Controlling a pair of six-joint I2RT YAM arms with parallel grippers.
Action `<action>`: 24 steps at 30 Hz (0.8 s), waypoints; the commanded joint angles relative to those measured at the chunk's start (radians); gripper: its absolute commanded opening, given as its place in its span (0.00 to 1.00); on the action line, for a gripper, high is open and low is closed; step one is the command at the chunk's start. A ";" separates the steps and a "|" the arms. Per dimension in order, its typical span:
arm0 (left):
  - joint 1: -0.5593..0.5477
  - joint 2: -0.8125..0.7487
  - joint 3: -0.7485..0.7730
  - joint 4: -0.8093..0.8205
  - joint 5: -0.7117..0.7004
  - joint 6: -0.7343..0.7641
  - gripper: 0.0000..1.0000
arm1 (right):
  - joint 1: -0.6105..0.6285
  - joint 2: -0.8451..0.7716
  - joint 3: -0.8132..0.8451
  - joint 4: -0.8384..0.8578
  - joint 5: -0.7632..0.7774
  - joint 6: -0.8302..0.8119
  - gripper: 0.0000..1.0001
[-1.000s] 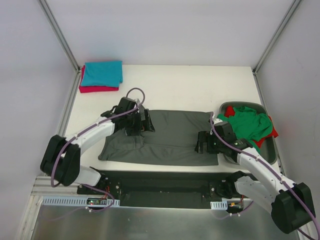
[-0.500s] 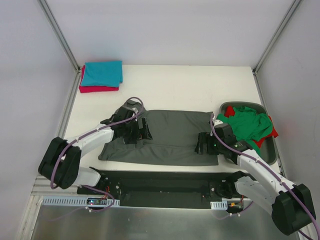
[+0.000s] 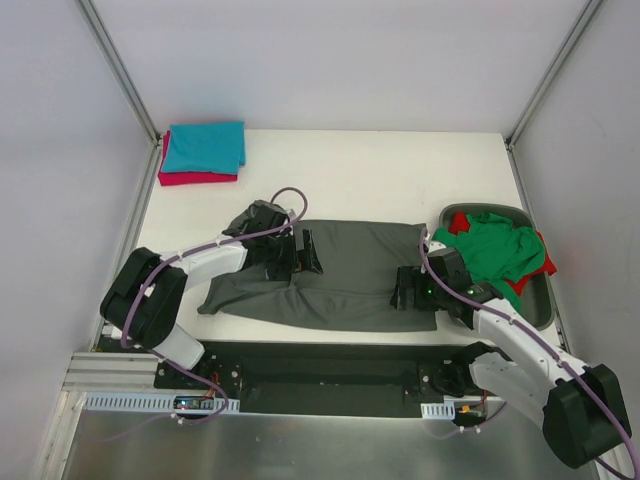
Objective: Fold and stack the t-shirts
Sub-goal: Fold the flattened tshirt in 1/3 of the way
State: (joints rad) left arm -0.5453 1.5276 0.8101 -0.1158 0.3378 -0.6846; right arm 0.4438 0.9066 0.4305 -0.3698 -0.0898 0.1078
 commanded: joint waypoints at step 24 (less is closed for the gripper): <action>0.154 -0.504 -0.307 -0.315 -0.461 -0.084 0.99 | 0.054 -0.063 0.017 0.243 -0.361 0.085 0.96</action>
State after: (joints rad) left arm -0.4767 1.0687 0.5884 -0.4236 -0.1165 -0.7456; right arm 0.4492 0.8364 0.4278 -0.3313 -0.2291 0.1268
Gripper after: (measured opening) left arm 0.990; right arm 0.958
